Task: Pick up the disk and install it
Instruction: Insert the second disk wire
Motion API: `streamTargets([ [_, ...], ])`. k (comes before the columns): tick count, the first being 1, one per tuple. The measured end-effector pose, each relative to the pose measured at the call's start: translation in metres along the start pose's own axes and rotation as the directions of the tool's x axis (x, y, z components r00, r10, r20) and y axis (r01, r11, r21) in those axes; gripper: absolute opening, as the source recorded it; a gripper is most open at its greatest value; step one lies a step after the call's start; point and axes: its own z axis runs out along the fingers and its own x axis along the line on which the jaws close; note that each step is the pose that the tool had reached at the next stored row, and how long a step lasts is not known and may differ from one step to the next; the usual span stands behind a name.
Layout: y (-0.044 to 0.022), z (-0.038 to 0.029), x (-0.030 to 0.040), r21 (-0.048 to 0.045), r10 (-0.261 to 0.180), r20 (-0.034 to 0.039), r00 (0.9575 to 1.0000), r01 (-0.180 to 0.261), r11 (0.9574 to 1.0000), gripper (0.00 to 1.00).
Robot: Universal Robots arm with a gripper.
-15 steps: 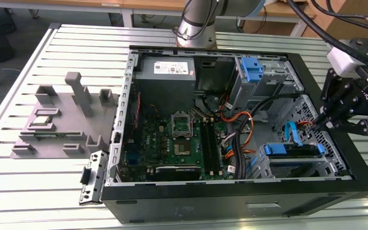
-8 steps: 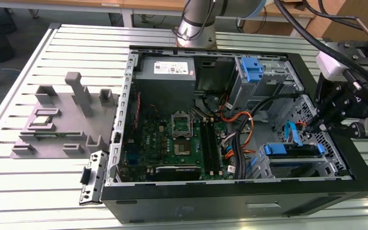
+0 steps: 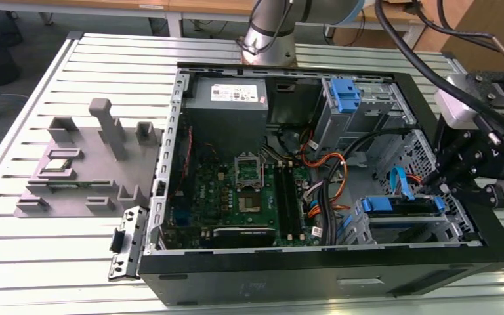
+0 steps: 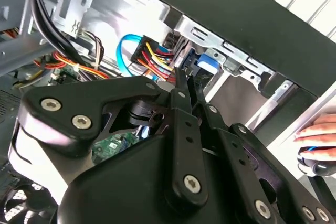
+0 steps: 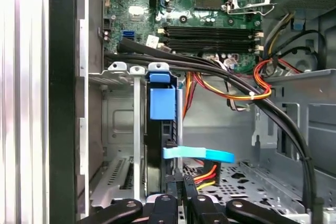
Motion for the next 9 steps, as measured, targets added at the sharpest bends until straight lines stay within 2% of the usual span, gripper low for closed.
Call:
streamTargets([
  [4,0.002,0.0037,0.0044,0.0014,-0.002,-0.0002,1.0,0.002,1.0,0.16],
  [9,0.0033,0.0074,0.0055,0.0026,-0.006,-0.0005,1.0,0.006,1.0,0.16],
])
